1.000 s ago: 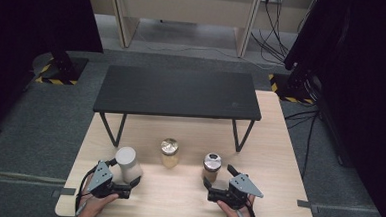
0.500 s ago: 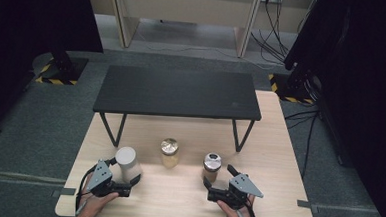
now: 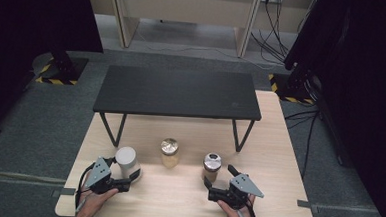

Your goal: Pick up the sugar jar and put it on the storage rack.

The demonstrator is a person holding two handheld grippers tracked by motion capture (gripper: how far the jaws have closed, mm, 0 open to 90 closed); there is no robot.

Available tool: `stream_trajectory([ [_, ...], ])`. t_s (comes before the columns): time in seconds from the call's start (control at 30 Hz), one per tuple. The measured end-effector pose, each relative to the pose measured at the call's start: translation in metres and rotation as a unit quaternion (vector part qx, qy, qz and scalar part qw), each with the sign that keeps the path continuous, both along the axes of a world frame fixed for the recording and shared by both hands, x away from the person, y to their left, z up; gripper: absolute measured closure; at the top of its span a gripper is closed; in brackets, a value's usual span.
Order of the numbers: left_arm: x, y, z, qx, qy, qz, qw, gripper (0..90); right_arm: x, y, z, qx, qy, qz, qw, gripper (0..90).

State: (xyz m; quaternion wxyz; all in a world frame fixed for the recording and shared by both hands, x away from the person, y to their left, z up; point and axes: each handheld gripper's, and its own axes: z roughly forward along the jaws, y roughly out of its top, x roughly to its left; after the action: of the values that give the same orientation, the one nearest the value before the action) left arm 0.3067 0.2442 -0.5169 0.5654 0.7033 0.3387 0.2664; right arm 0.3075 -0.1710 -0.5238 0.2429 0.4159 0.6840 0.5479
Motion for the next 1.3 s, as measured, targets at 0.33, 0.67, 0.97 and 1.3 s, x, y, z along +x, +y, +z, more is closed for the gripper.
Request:
stream_trajectory([
  [0.33, 0.002, 0.002, 0.005, 0.002, 0.003, 0.007, 1.0000, 34.1, 0.000, 0.000, 0.000, 0.002, 0.001, 0.000, 1.0000, 0.8],
  [0.67, 0.001, 0.001, 0.008, 0.009, 0.007, 0.012, 0.9999, 34.8, 0.000, 0.000, 0.000, 0.003, 0.000, 0.002, 1.0000, 0.7],
  [0.97, -0.004, -0.001, 0.017, -0.001, 0.007, 0.003, 1.0000, 34.9, 0.000, 0.000, 0.000, 0.003, 0.000, 0.001, 1.0000, 0.8],
  [1.3, -0.005, 0.000, 0.026, -0.006, 0.023, 0.006, 0.9997, 34.9, 0.000, 0.000, 0.000, 0.005, 0.000, 0.002, 1.0000, 0.8],
])
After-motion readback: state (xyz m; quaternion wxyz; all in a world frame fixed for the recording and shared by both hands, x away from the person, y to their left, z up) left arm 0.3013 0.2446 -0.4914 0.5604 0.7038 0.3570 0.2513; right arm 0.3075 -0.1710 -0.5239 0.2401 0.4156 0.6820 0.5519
